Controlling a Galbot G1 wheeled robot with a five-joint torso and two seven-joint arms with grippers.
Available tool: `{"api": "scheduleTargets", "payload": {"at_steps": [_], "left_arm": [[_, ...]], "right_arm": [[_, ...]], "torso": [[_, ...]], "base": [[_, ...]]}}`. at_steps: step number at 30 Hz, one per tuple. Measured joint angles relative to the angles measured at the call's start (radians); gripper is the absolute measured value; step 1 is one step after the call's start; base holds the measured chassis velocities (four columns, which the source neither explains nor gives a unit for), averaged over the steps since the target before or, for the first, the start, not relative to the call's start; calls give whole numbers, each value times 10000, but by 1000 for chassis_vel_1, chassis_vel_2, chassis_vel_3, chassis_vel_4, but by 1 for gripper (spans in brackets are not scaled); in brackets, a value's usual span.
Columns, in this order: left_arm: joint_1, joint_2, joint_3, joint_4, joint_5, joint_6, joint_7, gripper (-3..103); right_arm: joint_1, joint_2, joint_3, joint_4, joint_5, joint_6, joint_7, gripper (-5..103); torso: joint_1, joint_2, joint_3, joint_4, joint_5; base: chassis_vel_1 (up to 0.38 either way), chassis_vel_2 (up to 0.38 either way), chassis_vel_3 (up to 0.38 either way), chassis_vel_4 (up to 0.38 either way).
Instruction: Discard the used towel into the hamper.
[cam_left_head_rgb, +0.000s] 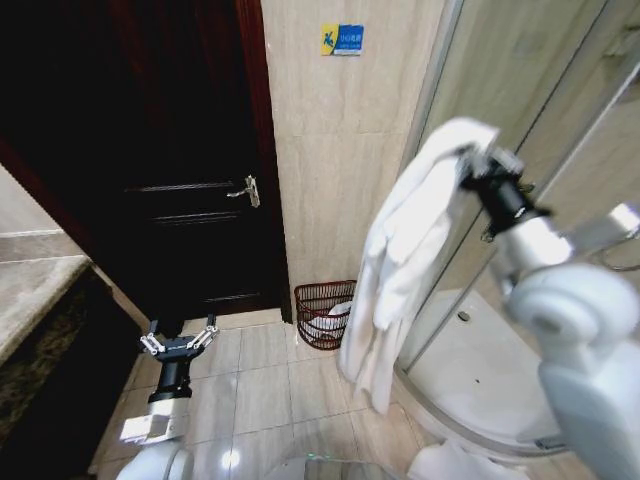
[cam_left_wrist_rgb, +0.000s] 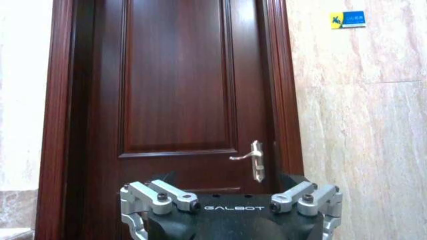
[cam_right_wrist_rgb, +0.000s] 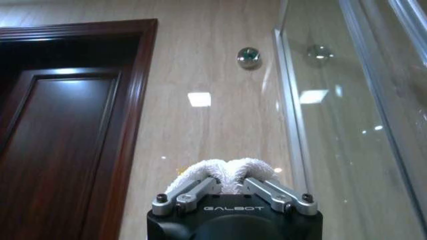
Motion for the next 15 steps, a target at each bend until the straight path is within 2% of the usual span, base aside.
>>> {"api": "scheduleTargets", "payload": {"at_steps": [7,10,11,13,14,15], "left_arm": [[-180,-27,260,46,196,208,-85,100],[-209,-10,492,169,355,285,-161,100],[-209,-10,492,169,355,285,-161,100],[-229,61,617,193,414,400,-198,100],[-229,61,617,193,414,400,-198,100],[-256,161,673,193,432,488,-238,100]], "right_arm": [[1662,-366,-581,-843,779,-175,161,4],[3641,-212,-1691,-1635,1475,-249,835,4],[3641,-212,-1691,-1635,1475,-249,835,4],[5075,115,-2610,-2521,1630,-270,1056,4],[5075,115,-2610,-2521,1630,-270,1056,4],[5786,302,-3039,-3008,1631,-272,1097,4]], "torso": [[0,0,-1,-5,1],[0,0,-2,0,-12],[0,0,-2,0,-12],[0,0,-1,1,-6],[0,0,-1,1,-6],[1,-1,0,2,-1]], "base": [[0,0,0,0],[0,0,0,0],[0,0,0,0],[0,0,0,0],[0,0,0,0],[0,0,0,0]]}}
